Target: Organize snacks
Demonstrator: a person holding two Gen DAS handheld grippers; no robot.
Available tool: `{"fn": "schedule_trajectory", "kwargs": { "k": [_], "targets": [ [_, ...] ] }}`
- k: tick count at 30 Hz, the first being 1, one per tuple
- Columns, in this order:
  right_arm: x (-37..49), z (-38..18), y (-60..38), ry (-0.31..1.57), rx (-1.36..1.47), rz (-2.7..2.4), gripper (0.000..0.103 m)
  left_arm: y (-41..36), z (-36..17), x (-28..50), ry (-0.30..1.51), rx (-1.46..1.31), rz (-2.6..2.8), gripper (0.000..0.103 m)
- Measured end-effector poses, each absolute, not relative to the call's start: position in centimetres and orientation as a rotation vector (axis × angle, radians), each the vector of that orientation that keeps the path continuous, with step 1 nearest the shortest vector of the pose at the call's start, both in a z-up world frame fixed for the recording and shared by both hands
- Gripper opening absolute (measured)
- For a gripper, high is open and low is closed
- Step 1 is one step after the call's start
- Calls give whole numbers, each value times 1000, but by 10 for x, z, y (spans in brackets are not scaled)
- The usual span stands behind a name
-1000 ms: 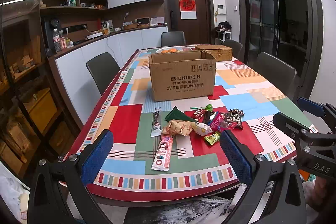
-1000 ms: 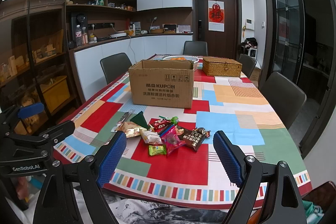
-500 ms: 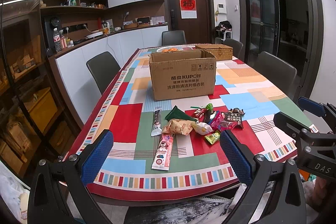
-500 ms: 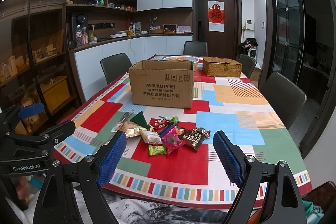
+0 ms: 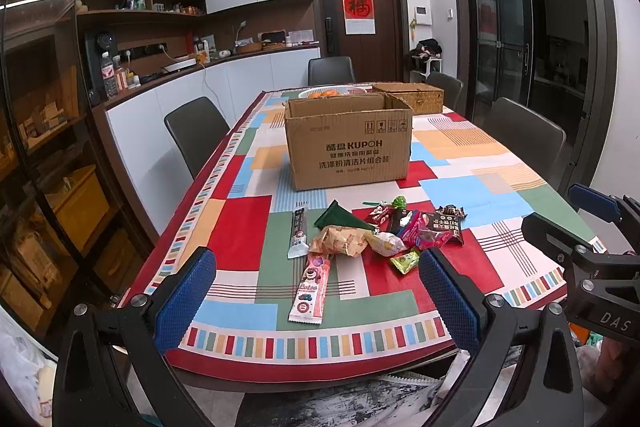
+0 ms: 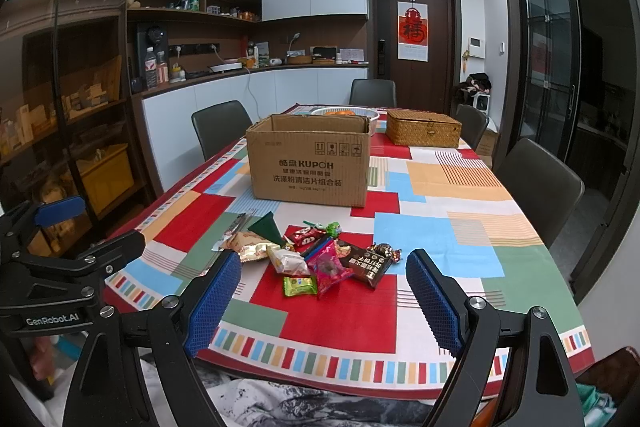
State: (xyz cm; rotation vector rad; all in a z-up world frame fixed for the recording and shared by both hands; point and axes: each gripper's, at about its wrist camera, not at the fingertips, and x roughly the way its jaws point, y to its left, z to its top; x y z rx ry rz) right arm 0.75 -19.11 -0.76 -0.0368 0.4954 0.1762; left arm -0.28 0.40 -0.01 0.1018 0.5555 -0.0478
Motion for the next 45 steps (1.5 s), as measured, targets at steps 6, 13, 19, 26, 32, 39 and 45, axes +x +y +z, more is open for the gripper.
{"fn": "schedule_trajectory", "kwargs": {
  "k": [6, 13, 19, 26, 32, 39, 45],
  "targets": [
    [8, -7, -191, 495, -37, 176, 85, 4, 0, -3, 557, 102, -47, 103],
    [8, -7, -189, 496, -39, 176, 85, 5, -2, -2, 557, 101, -47, 103],
    [8, -7, -189, 497, -39, 176, 85, 5, -2, -2, 559, 99, -48, 103],
    [11, -12, -186, 511, -39, 180, 85, 7, -9, 0, 571, 98, -45, 103],
    [18, -16, -190, 536, -39, 180, 85, 8, -16, 9, 597, 94, -48, 103],
    [38, -25, -188, 602, -45, 183, 85, 9, -25, 33, 664, 82, -61, 103],
    [63, -35, -183, 683, -60, 193, 85, 10, -36, 60, 725, 68, -91, 103]
  ]
}}
